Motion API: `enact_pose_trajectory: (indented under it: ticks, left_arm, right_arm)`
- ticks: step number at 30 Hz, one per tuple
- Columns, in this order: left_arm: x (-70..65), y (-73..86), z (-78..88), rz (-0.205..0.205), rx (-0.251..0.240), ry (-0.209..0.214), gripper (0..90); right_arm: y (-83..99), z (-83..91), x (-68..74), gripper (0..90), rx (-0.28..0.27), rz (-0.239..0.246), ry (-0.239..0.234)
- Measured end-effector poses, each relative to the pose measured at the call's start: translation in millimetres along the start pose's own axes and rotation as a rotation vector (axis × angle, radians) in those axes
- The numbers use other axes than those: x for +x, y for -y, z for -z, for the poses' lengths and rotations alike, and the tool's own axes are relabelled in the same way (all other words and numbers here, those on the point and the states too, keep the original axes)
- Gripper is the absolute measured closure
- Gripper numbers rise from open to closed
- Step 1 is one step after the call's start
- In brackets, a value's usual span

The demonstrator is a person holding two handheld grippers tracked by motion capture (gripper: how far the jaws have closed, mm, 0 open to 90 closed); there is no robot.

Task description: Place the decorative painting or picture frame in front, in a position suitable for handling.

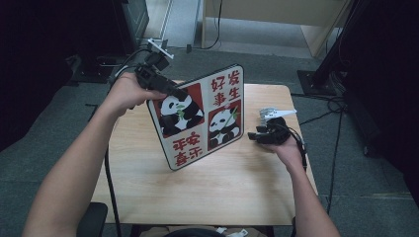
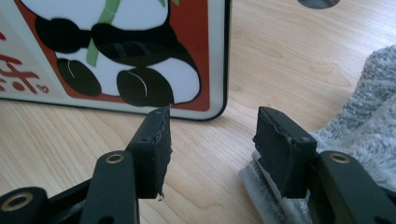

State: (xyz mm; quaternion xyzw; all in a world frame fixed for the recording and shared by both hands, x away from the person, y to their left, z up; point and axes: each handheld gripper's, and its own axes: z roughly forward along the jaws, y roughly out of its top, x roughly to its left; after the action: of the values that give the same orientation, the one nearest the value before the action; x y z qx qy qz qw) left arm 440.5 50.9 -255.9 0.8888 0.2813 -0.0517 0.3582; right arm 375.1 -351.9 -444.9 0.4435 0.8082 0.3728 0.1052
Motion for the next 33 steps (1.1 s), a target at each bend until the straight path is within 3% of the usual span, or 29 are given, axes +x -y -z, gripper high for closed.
enact_pose_trajectory:
  ticks: [4,25,33]
  left_arm:
    - [2.0,11.5,4.9,0.025,-0.018,0.009,39.1]
    - [-4.7,60.3,16.4,0.046,-0.094,0.023,45.6]
    - [-3.8,77.3,16.3,0.062,-0.120,0.030,46.2]
  right_arm:
    - [-2.9,3.0,-5.1,45.9,-0.012,-0.007,0.010]
    - [-15.8,10.1,-48.0,44.6,-0.049,-0.099,0.107]
    - [-10.4,10.5,-65.2,44.3,-0.046,-0.139,0.141]
